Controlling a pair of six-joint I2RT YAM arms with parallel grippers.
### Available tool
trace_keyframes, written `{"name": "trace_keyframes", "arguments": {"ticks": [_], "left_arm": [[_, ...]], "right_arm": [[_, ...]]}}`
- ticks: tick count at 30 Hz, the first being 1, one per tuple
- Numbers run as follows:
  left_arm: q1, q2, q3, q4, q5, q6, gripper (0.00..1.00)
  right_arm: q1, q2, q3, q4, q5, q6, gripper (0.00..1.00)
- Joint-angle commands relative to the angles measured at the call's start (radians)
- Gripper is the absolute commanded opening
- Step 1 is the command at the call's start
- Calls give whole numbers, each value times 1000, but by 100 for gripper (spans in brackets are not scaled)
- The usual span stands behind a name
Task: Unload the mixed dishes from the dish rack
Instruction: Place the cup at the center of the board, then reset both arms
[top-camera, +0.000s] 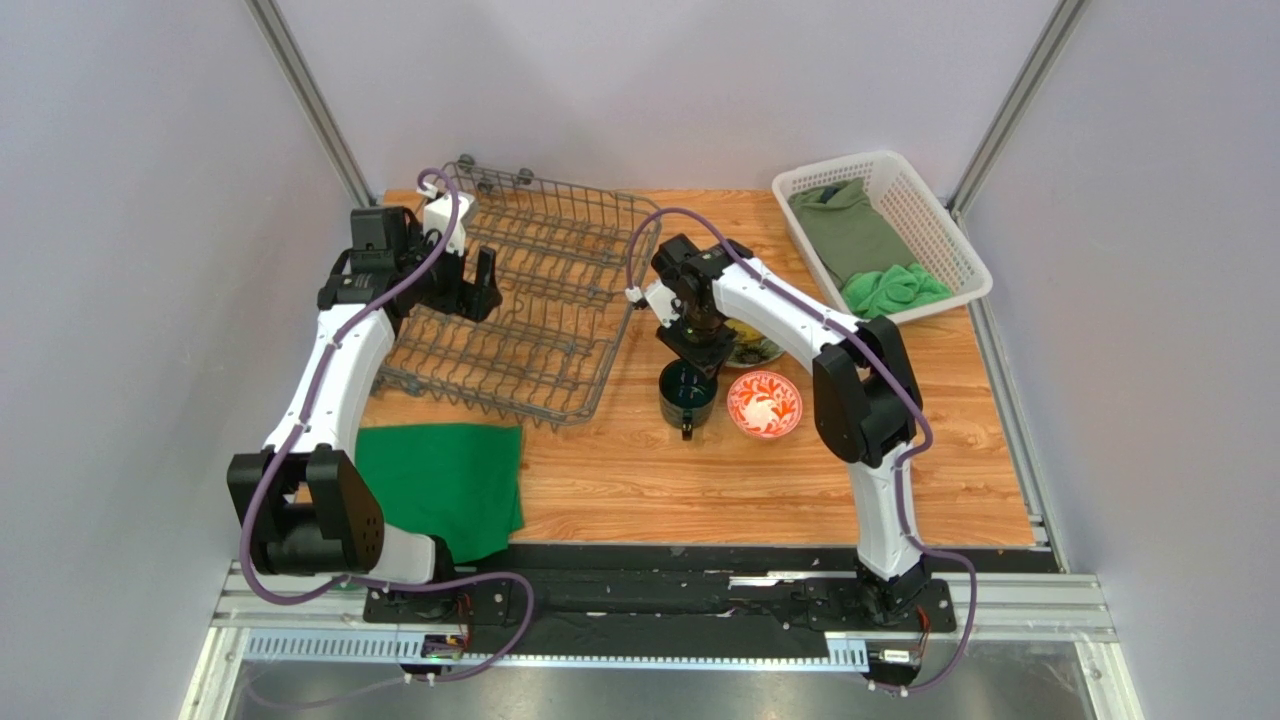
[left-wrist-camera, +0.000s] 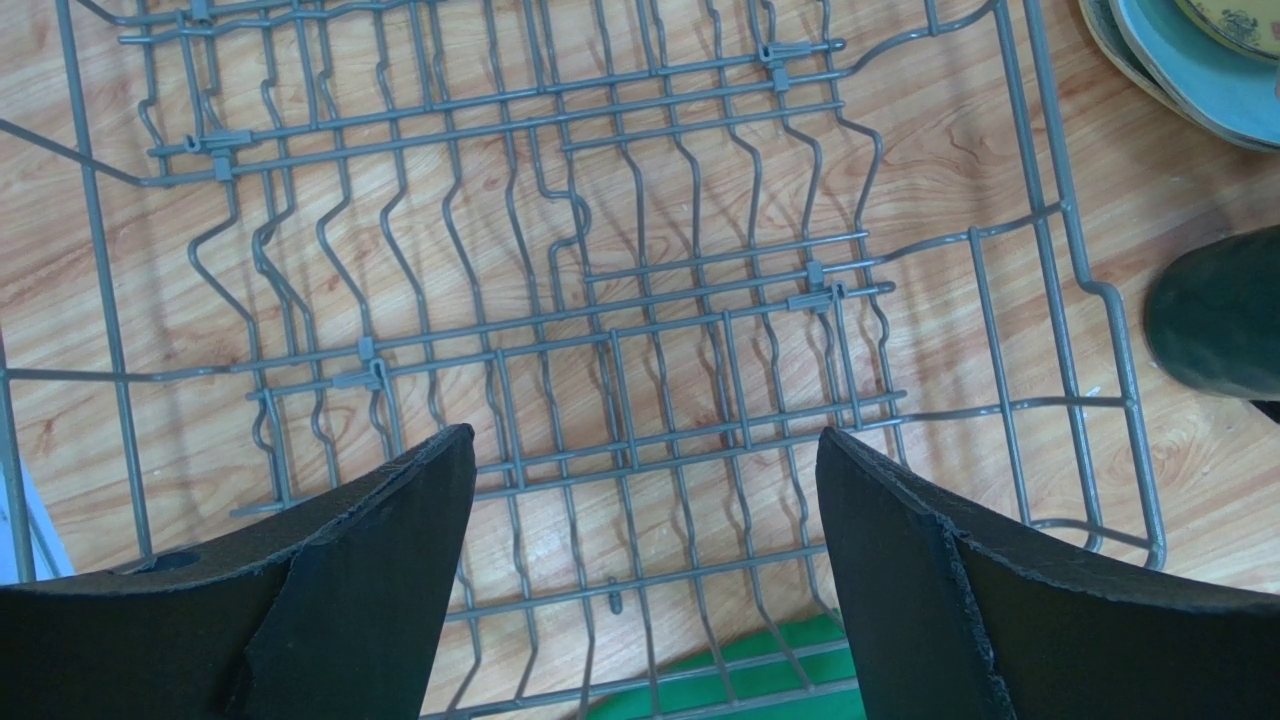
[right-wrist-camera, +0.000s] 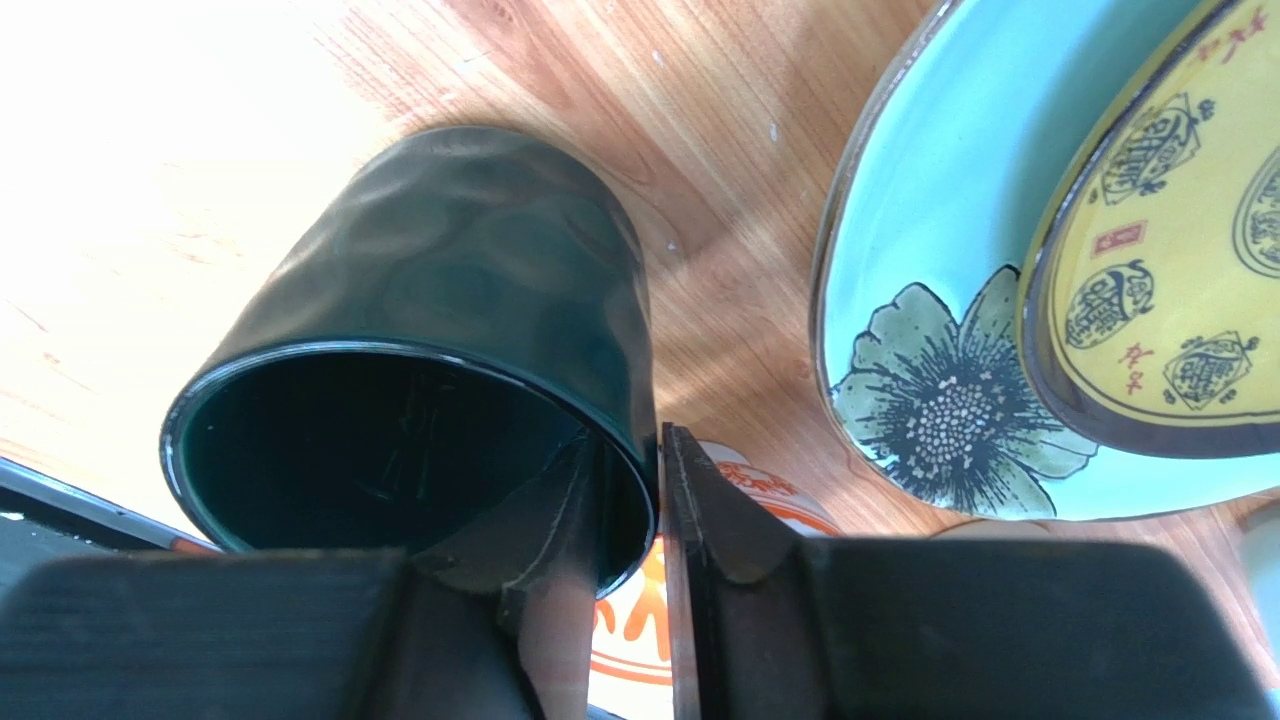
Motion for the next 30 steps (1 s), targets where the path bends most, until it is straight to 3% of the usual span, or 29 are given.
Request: {"name": "trace_keyframes", "arguments": {"ticks": [1, 6, 17, 25, 30], "left_arm": [[-5, -13, -4, 23, 15, 26, 91], [-3, -18, -5, 23, 15, 29, 91], [-5, -44, -4, 38, 26, 9, 91], [-3, -69, -10, 90, -12, -38, 93], [-5, -75, -20, 147, -81, -74, 94]], "right_arm": [[8, 8, 53, -15, 24, -11, 25], [11, 2, 71, -21, 24, -7, 30], [3, -102, 131, 8, 90, -13, 57], [-73, -260, 82, 210, 152, 10, 92], [-202, -349, 21, 386, 122, 102, 97]]}}
